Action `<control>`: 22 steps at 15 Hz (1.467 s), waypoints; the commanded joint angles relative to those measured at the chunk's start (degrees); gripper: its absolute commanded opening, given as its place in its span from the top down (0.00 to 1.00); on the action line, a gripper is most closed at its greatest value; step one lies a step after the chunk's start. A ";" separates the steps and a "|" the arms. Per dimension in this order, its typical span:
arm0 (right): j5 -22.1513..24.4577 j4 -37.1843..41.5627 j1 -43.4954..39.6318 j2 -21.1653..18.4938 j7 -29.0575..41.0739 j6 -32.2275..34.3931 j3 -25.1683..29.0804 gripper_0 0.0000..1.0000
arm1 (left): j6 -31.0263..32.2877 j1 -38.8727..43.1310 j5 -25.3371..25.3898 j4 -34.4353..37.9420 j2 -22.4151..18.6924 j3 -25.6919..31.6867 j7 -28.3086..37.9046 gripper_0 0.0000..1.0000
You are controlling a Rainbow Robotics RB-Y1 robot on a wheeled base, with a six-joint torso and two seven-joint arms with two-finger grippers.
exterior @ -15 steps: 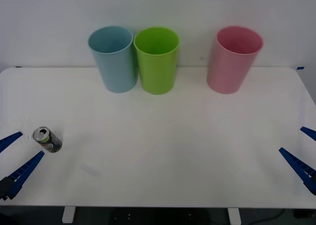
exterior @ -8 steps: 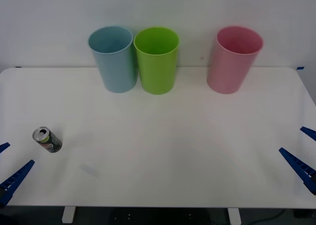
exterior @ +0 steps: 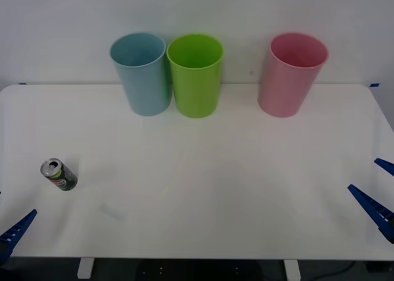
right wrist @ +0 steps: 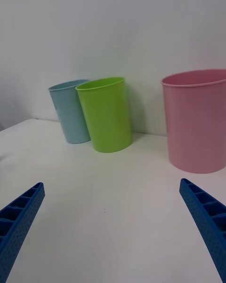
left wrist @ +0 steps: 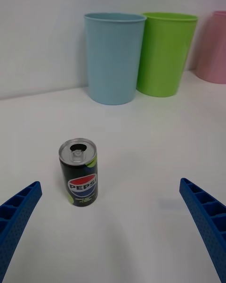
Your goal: Grasp the object on the table and drop it into the matching bin: aluminum can to the light blue bin, PET bottle to the pink bin.
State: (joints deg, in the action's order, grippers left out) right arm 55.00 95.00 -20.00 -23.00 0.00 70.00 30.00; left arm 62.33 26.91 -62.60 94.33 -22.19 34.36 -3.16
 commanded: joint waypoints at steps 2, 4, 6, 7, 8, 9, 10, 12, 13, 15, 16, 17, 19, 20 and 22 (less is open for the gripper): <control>0.00 0.00 0.00 0.00 0.00 0.00 0.00 0.00 | -4.85 0.34 -2.44 -0.20 -0.05 -1.23 -1.59 0.00; 0.00 0.00 0.00 0.00 0.00 0.00 0.00 0.00 | -7.58 0.16 -2.09 -1.17 0.04 -2.55 -1.24 0.00; 0.00 0.00 0.00 0.00 0.00 0.00 0.00 0.00 | -8.55 -1.24 -0.86 -3.98 0.04 -3.69 -1.15 0.00; 0.00 0.00 0.00 0.00 0.00 0.00 0.00 0.00 | -8.55 -2.56 -0.77 -5.74 0.04 -3.95 -1.15 0.00; 0.00 0.00 0.00 0.00 0.00 0.00 0.00 0.00 | -8.72 -3.79 -0.42 -7.58 0.04 -4.22 -1.15 0.00; 0.00 0.00 0.00 0.00 0.00 0.00 0.00 0.00 | -8.81 -4.76 -0.15 -8.81 -0.05 -4.39 -1.15 0.00; 0.00 0.00 0.00 0.00 0.00 0.00 0.00 0.00 | -8.81 -6.08 0.20 -10.83 0.04 -4.66 -1.15 0.00; 0.00 0.00 0.00 0.00 0.00 0.00 0.00 0.00 | -8.90 -8.28 0.29 -13.91 0.04 -5.01 -1.59 0.00; 0.00 0.00 0.00 0.00 0.00 0.00 0.00 0.00 | -8.90 -9.24 0.29 -15.23 0.04 -5.18 -1.77 0.00; 0.00 0.00 0.00 0.00 0.00 0.00 0.00 0.00 | -9.69 -10.30 0.20 -16.37 0.04 -5.98 -1.94 0.00; 0.00 0.00 0.00 0.00 0.00 0.00 0.00 0.00 | -10.04 -10.56 0.20 -16.55 0.04 -6.24 -2.12 0.00; 0.00 0.00 0.00 0.00 0.00 0.00 0.00 0.00 | -10.39 -11.00 0.11 -16.99 0.13 -6.59 -2.29 0.00; 0.00 0.00 0.00 0.00 0.00 0.00 0.00 0.00 | -11.09 -12.14 0.02 -18.39 0.13 -7.47 -3.08 0.00; 0.00 0.00 0.00 0.00 0.00 0.00 0.00 0.00 | -11.18 -13.11 0.02 -19.89 0.13 -7.65 -4.23 0.00; 0.00 0.00 0.00 0.00 0.00 0.00 0.00 0.00 | -11.09 -15.48 0.11 -23.58 0.13 -7.91 -7.92 0.00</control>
State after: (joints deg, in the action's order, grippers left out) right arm 55.00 95.00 -20.00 -23.00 0.00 70.00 30.00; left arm 51.19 12.39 -62.55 72.16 -22.06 26.54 -9.80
